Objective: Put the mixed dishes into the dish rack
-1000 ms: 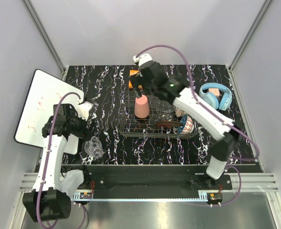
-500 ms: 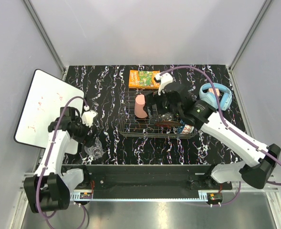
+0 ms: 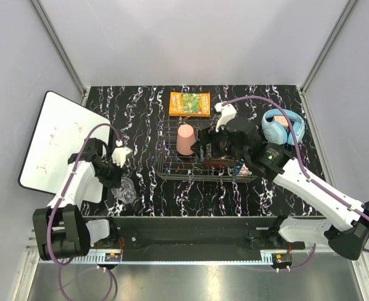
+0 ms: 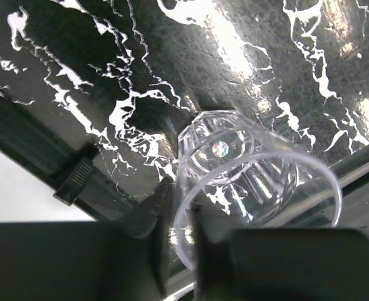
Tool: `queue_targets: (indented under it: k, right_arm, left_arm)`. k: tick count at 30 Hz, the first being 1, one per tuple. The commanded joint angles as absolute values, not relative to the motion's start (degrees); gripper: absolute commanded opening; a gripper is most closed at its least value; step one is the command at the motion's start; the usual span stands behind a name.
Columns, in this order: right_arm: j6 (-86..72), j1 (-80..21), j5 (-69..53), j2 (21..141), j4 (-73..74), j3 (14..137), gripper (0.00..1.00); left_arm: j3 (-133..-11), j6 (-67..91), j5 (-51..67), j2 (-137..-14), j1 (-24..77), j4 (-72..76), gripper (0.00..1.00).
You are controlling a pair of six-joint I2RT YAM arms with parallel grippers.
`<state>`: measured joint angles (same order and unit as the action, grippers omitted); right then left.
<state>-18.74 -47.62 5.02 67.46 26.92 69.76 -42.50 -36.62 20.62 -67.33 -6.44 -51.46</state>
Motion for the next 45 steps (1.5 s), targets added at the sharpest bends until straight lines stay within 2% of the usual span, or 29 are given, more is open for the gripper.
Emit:
queue_targets:
  k: [1, 2, 5, 10, 13, 17, 20, 23, 30, 35, 45]
  right_arm:
    - [-22.0, -48.2, 1.9, 66.3, 22.0, 67.2, 0.9]
    - [-22.6, -48.1, 1.0, 66.1, 21.5, 66.6, 0.91]
    - [-23.7, -48.1, -1.8, 65.7, 19.4, 65.2, 1.0]
    - [-28.9, -48.1, -11.8, 66.0, 12.0, 62.8, 1.0]
    - [-35.6, -48.1, -20.4, 65.0, 0.6, 58.3, 1.0]
    - [-47.4, -48.2, -26.5, 64.1, -25.6, 49.9, 1.0]
    - [-54.4, -48.1, -27.7, 65.4, -37.6, 44.4, 1.0]
    - [-59.8, -48.2, -26.1, 66.9, -49.6, 40.3, 1.0]
    - [-68.3, -48.1, -25.6, 74.3, -68.9, 39.0, 1.0]
    - [-71.6, -48.2, -27.8, 81.1, -72.5, 40.1, 1.0]
    - [-73.5, -48.1, -29.2, 86.2, -76.4, 41.2, 1.0]
  left_arm:
    - [-46.2, -37.9, 24.1, -69.2, -6.2, -53.0, 0.05]
    - [-47.0, -37.6, 24.5, -69.3, -6.2, -53.5, 0.0]
    - [-52.6, -36.3, 29.8, -69.1, -6.1, -56.7, 0.0]
    - [-71.7, -33.6, 44.2, -69.4, -6.0, -67.7, 0.0]
    - [-81.8, -32.5, 57.1, -71.7, -6.0, -74.0, 0.0]
    - [-88.7, -31.1, 75.0, -75.8, -6.0, -79.3, 0.0]
    - [-89.1, -28.8, 86.0, -79.0, -6.0, -79.8, 0.0]
    - [-87.2, -28.9, 91.3, -80.2, -6.0, -79.6, 0.0]
    - [-80.6, -26.8, 95.6, -79.6, -5.2, -78.7, 0.0]
    - [-80.3, -24.3, 96.5, -79.5, -3.3, -78.0, 0.0]
    - [-80.0, -24.4, 96.4, -80.3, -1.5, -77.8, 0.0]
